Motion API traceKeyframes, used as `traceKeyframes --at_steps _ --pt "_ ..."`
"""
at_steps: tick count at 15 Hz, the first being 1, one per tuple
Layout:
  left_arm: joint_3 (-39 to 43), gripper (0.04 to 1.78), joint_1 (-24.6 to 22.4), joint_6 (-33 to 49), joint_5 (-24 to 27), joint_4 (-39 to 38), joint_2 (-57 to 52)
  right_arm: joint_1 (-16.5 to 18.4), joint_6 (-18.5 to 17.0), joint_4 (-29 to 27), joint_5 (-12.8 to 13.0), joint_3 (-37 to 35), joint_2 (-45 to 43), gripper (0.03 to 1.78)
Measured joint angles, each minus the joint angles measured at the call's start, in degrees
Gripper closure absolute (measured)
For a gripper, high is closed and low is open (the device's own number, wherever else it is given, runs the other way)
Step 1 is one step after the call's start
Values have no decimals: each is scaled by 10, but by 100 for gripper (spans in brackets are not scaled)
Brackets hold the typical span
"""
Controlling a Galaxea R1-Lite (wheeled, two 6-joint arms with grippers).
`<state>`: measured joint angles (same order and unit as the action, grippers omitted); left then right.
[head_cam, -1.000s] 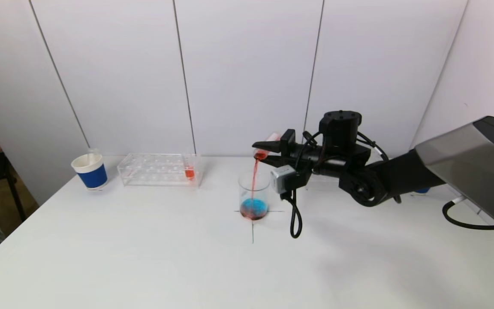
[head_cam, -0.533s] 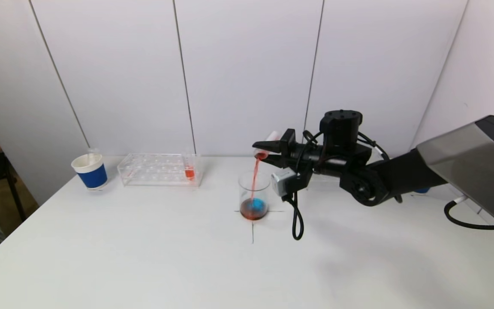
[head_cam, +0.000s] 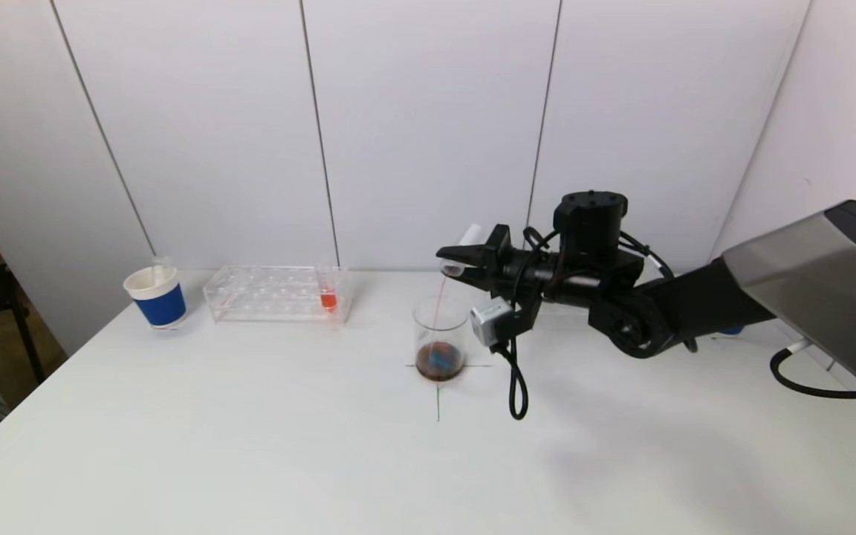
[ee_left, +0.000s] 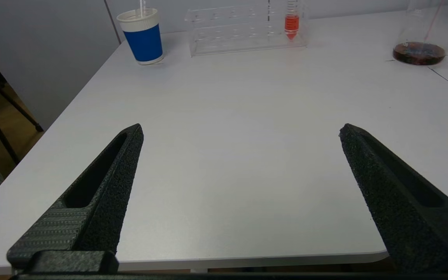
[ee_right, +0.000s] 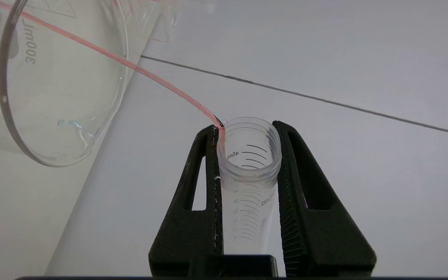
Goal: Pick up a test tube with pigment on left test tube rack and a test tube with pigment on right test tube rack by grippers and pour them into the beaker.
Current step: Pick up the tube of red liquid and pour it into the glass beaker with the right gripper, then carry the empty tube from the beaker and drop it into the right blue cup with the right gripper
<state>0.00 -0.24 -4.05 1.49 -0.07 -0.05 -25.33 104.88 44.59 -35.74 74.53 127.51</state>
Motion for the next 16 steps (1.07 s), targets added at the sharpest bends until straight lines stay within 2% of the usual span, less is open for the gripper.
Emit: traceKeyframes --at_steps 3,7,10,11,12,14,16 --pt "0 6 0 0 0 0 0 0 14 1 0 -1 1 134" --pt "0 6 0 0 0 0 0 0 16 2 0 -2 1 134" --pt "0 6 0 0 0 0 0 -4 0 -4 -1 -1 -1 134" --pt "0 6 0 0 0 0 0 -4 -19 -2 1 -1 -3 134" --pt "0 6 0 0 0 0 0 -6 -54 1 7 0 -6 134" --pt "0 6 0 0 0 0 0 -8 -140 4 30 4 -20 134" --pt "0 6 0 0 0 0 0 -10 -242 4 63 8 -40 134"
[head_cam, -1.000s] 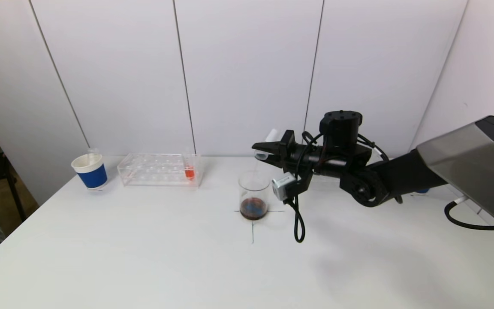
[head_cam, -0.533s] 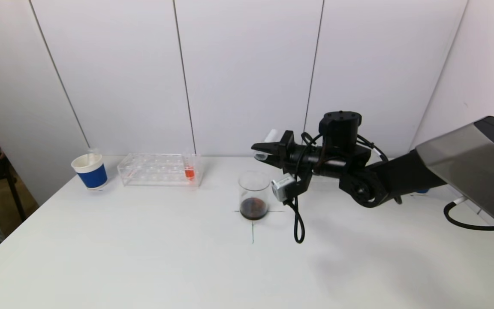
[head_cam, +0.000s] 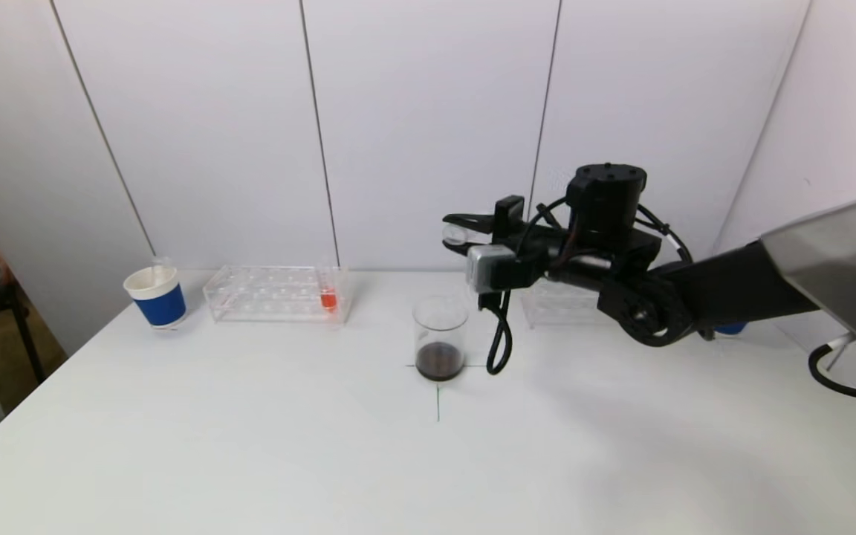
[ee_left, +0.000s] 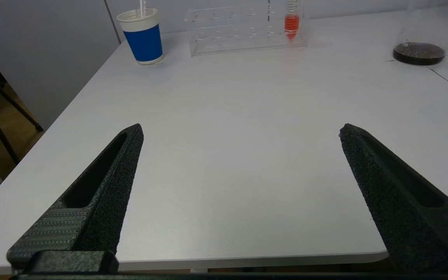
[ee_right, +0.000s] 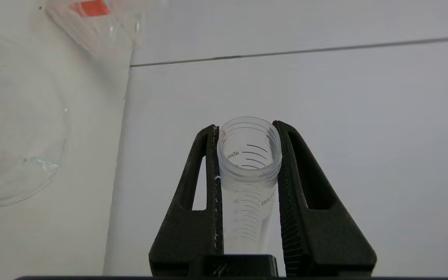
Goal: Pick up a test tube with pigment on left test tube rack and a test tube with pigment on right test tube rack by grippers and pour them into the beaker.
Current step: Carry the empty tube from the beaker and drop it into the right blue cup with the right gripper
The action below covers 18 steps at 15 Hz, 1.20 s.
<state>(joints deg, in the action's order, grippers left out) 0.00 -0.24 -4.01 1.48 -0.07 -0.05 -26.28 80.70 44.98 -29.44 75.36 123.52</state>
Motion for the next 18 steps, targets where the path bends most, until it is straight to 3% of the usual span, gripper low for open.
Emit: traceKeyframes --at_steps 2,5,9,11,13,18 --pt "0 6 0 0 0 0 0 -1 -99 0 32 7 -16 134" --pt "0 6 0 0 0 0 0 -5 -208 0 61 13 -29 134" --pt "0 6 0 0 0 0 0 -35 -368 0 130 19 -53 134" --pt "0 6 0 0 0 0 0 -44 -425 0 164 20 -66 134" --pt "0 6 0 0 0 0 0 -46 -460 0 201 20 -79 134" --pt "0 6 0 0 0 0 0 -44 -579 -11 327 37 -106 134"
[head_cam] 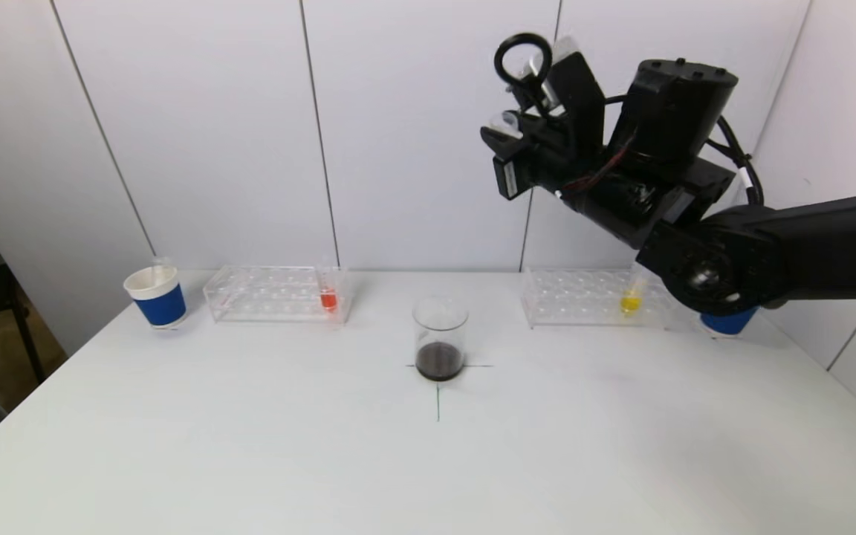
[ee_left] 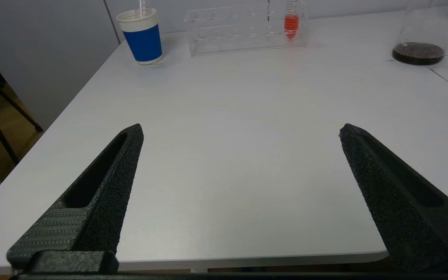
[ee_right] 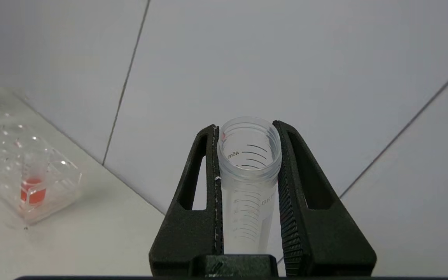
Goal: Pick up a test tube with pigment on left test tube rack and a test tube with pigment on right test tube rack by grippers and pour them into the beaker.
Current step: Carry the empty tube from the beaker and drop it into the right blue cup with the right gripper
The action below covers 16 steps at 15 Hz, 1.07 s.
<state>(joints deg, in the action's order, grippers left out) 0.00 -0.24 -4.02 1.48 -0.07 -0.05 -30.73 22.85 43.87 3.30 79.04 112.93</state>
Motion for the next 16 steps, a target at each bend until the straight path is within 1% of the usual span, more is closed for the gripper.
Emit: traceKeyframes --at_steps 1,3,4,5,6,7,9,11,13,16 --pt "0 6 0 0 0 0 0 3 -24 -6 20 12 -5 134" --pt "0 6 0 0 0 0 0 13 -70 -38 70 40 -15 134" --pt "0 6 0 0 0 0 0 21 -93 -64 90 52 -22 134" --pt "0 6 0 0 0 0 0 30 -115 -93 102 60 -32 134" --pt "0 6 0 0 0 0 0 43 -130 -120 105 66 -42 134" --pt "0 6 0 0 0 0 0 58 -135 -142 106 69 -52 134" --pt "0 6 0 0 0 0 0 96 -144 -192 105 74 -75 134" --pt "0 6 0 0 0 0 0 137 -169 -233 103 81 -93 134" --pt "0 6 0 0 0 0 0 182 -187 -255 101 87 -104 134" --pt "0 6 0 0 0 0 0 251 -203 -259 95 88 -107 134"
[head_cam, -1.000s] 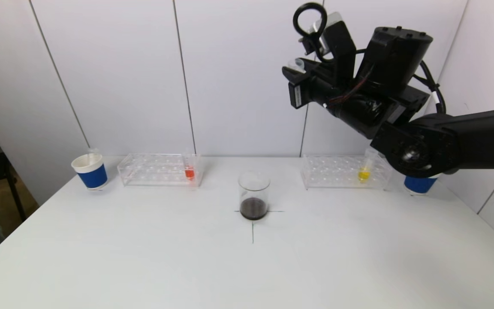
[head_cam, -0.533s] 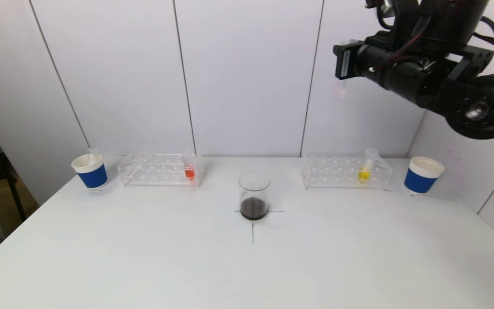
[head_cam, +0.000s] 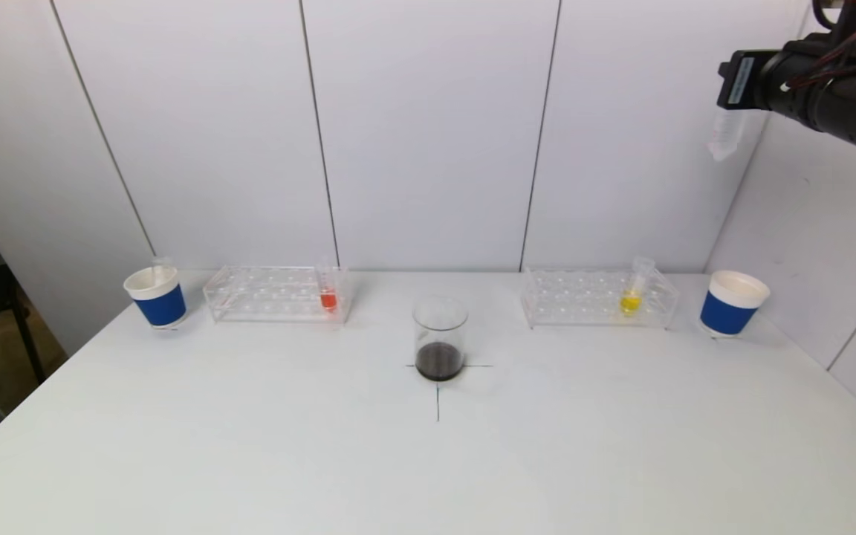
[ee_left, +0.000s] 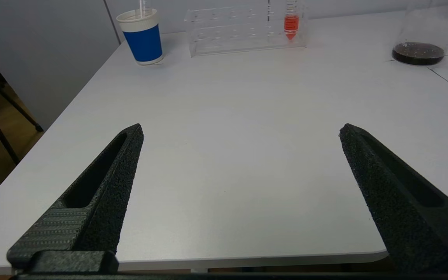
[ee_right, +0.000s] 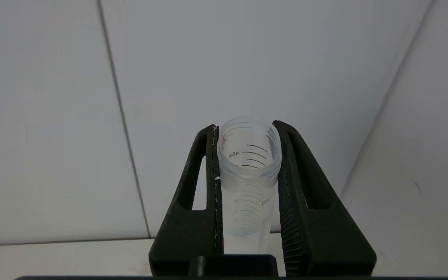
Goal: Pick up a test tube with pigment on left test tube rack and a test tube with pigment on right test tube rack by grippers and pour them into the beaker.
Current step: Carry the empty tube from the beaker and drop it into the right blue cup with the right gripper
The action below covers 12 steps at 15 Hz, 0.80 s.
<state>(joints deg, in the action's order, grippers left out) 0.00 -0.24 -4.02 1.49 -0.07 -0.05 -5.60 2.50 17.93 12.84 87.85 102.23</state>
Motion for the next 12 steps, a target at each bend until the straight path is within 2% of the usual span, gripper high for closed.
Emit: traceKeyframes --at_steps 3,5,12 --pt "0 6 0 0 0 0 0 59 -23 0 -26 -2 8 134" --pt "0 6 0 0 0 0 0 89 -28 6 -32 -6 21 134" --pt "0 6 0 0 0 0 0 150 -53 16 -34 -16 83 134"
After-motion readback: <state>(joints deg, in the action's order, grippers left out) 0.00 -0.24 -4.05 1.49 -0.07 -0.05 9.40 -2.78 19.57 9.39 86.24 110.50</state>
